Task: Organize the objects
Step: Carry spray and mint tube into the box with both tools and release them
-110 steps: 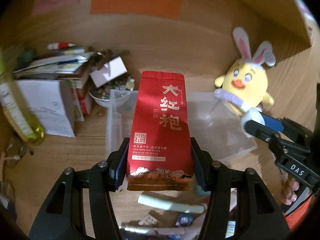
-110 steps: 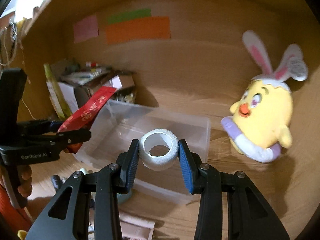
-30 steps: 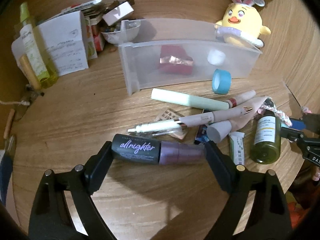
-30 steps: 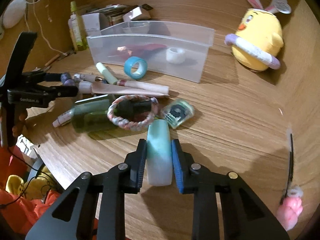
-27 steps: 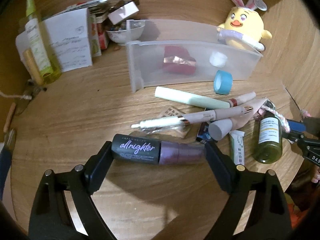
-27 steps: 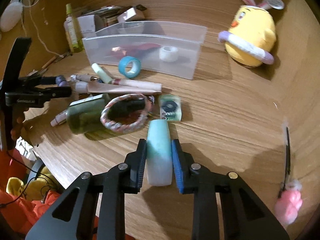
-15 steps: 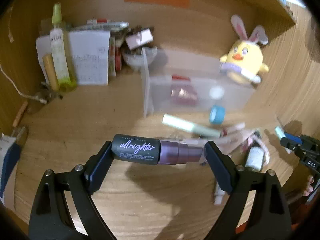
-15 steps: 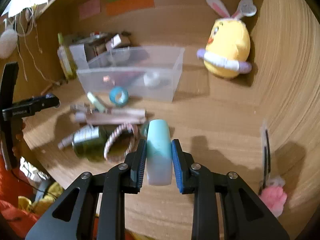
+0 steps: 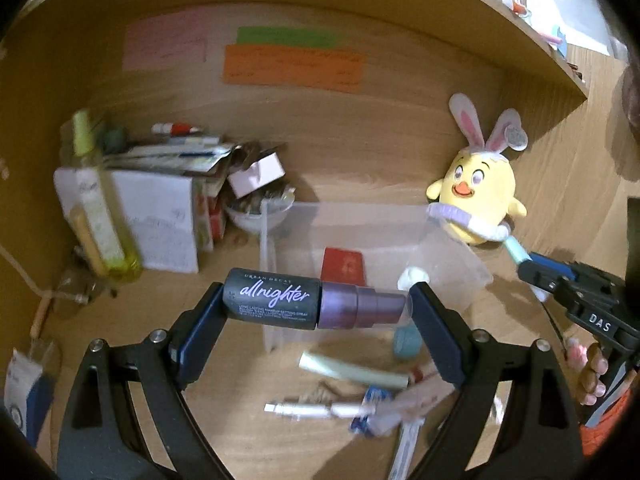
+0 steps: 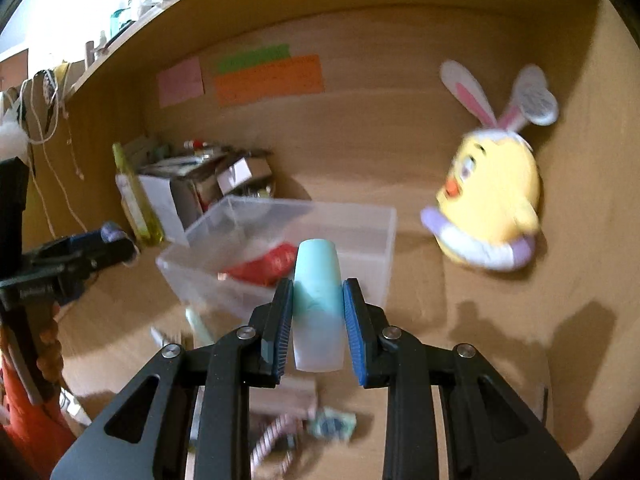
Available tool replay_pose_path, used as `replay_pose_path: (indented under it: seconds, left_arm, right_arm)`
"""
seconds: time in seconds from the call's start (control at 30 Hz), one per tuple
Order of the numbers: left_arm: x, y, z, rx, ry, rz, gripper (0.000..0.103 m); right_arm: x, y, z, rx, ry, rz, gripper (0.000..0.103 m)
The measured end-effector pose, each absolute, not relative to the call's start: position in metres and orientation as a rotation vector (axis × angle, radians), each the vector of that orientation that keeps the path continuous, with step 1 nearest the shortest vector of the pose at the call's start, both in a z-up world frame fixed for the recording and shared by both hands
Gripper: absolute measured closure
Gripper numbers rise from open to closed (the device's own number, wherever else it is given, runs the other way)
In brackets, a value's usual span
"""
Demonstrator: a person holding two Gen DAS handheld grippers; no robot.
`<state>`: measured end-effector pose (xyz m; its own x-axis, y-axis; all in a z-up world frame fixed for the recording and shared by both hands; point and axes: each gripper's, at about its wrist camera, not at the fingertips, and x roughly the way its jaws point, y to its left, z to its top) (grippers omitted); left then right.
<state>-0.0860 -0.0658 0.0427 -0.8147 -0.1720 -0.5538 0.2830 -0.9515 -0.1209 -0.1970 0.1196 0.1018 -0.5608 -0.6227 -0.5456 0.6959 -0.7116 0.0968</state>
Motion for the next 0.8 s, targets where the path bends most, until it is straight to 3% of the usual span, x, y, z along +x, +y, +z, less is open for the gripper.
replay_pose_path:
  seconds: [0.4,0.8]
  left_arm:
    - [-0.182,-0.071,0.013,1.149,0.303,-2.755,0.012]
    - [-0.205,-0.066,-0.011,1.305,0.281,-2.736,0.012]
  right_arm:
    - [-0.260,0.041,0.077,0.907,0.300,-2.167,0.080]
    - [-0.278,0.023,0.040,1.026,0.416,-2.108,0.080]
